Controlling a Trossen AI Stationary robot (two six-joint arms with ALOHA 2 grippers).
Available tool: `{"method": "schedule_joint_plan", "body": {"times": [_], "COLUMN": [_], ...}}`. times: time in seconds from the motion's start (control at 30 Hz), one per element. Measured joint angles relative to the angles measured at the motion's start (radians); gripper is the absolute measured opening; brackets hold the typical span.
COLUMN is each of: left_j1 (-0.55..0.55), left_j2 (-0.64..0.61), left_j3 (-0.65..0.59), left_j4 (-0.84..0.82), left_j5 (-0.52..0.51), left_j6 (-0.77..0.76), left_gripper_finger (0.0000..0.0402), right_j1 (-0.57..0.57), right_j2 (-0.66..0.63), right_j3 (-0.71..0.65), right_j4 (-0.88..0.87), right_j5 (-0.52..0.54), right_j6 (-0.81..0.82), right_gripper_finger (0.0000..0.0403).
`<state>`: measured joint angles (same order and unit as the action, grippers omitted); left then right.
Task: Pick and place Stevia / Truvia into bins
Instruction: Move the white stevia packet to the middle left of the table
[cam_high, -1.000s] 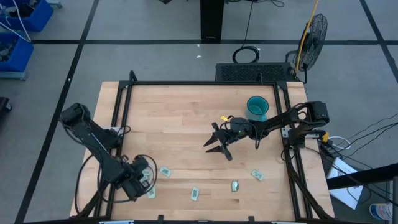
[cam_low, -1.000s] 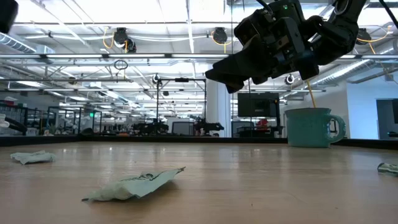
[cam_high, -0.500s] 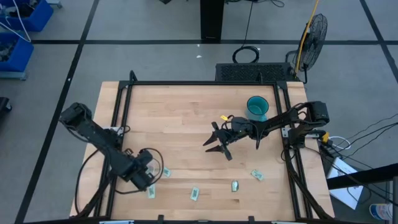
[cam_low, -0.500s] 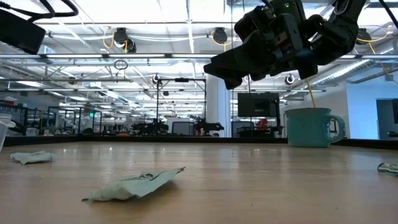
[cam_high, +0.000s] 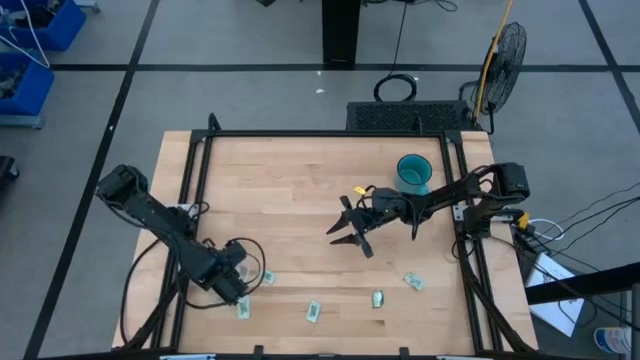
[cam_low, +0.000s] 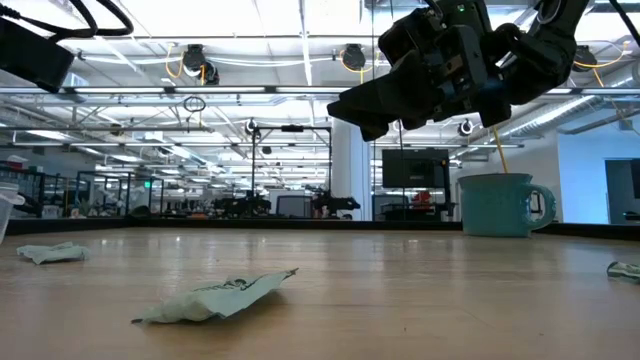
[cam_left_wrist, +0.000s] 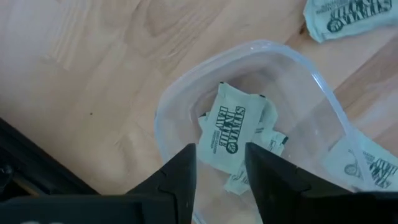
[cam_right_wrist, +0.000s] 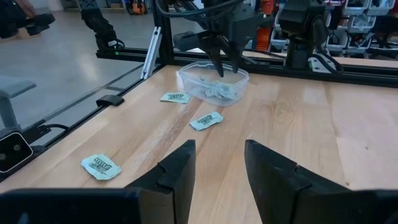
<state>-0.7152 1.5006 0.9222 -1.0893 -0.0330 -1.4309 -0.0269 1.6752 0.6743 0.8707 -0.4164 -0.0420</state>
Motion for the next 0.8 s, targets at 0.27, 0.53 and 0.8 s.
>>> {"method": "schedule_joint_plan", "body": {"times": [0.27, 0.53, 0.8], "left_j1": [0.096, 0.172, 0.09], "left_j2": [-0.004, -0.004, 0.003], "left_j3": [0.005, 0.163, 0.236], "left_j4": [0.002, 0.003, 0.248], "left_j5": [0.13, 0.018, -0.074], "left_j6": [0.036, 0.257, 0.319], "left_gripper_finger": [0.0149, 0.0149, 0.015], "right_j1": [0.0, 0.0, 0.0], "right_j2": [0.0, 0.0, 0.0], "right_j3": [0.0, 0.0, 0.0], "right_j4": [0.002, 0.059, 0.037], "right_j5": [0.0, 0.0, 0.0], "right_j6": [-0.031, -0.031, -0.031], "right_gripper_finger": [0.0134, 0.0133, 0.0134]}}
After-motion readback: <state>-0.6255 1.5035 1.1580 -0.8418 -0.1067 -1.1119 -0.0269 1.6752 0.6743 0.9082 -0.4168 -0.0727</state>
